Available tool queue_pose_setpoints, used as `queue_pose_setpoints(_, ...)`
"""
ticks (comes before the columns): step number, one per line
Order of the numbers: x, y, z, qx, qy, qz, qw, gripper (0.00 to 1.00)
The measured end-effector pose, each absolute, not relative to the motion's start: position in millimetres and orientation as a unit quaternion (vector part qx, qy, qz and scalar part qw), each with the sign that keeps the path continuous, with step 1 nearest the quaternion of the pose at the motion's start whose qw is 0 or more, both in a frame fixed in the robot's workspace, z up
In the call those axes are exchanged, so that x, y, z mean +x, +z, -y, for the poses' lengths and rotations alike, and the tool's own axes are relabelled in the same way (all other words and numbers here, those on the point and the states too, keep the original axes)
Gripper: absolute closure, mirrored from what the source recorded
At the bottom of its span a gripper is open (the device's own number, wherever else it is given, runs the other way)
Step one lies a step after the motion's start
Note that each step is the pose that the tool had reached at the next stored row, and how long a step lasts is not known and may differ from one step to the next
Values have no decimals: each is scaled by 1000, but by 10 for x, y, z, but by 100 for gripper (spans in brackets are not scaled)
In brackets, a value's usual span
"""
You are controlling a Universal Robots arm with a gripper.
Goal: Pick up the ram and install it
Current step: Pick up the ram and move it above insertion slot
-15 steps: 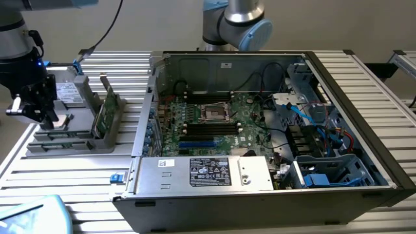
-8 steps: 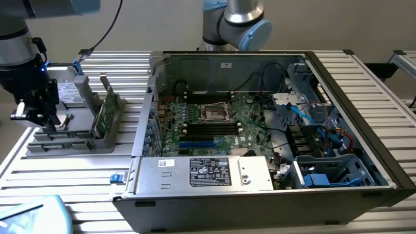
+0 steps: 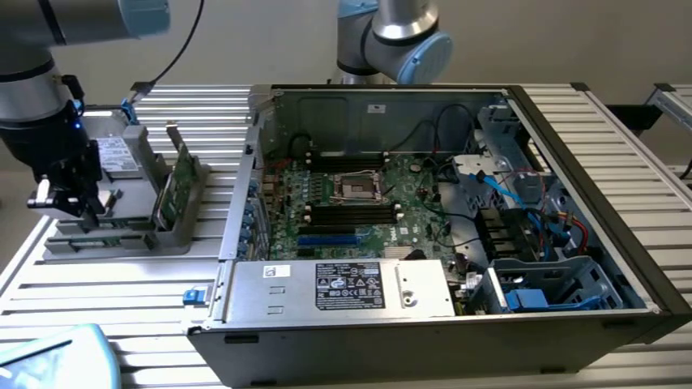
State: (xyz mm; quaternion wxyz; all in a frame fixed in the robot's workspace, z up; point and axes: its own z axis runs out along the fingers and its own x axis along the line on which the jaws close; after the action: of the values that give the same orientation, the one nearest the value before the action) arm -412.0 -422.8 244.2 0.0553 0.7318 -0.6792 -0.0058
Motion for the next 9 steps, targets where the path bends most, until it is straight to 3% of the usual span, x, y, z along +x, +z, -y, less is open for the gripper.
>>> queue_pose_setpoints(9, -4139, 2279, 4228, 747, -6, 663, 54, 69)
